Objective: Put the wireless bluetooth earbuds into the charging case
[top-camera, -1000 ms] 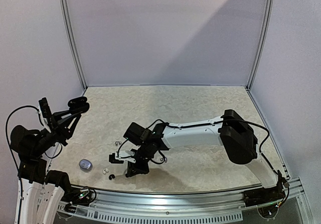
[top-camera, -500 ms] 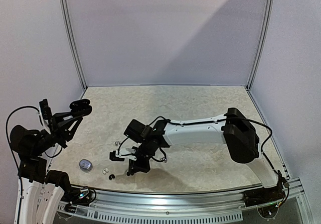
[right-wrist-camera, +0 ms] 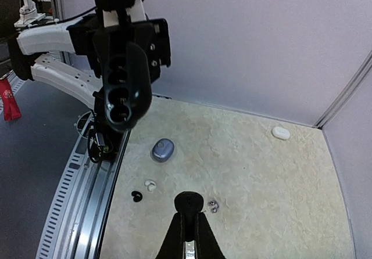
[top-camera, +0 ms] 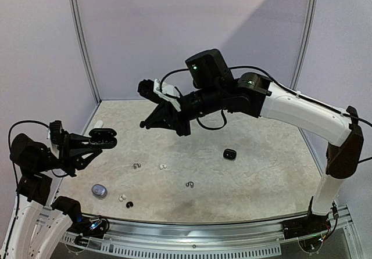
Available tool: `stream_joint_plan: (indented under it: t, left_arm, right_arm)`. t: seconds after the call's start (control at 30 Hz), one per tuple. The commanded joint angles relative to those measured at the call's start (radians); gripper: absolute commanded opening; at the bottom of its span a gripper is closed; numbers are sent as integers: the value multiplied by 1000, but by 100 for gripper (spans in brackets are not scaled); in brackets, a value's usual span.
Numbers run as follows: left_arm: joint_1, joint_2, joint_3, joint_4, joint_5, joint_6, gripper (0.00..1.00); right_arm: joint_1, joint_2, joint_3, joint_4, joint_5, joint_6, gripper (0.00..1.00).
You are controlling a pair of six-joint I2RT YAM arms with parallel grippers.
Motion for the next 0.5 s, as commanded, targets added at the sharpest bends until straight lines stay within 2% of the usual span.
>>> stream_joint_plan:
  t: [0.0, 0.17, 0.47]
  left_arm:
    - [-79, 23, 13, -17, 24, 91, 0]
    - [-139, 43, 8, -4, 8, 116, 0]
    - [-159, 51, -1, -14, -46, 93, 0]
  right_arm:
    - [53, -13, 6, 43, -17, -24, 0]
    - [108, -18, 29, 38, -32, -72, 0]
    - [159, -32, 10, 95, -44, -99, 0]
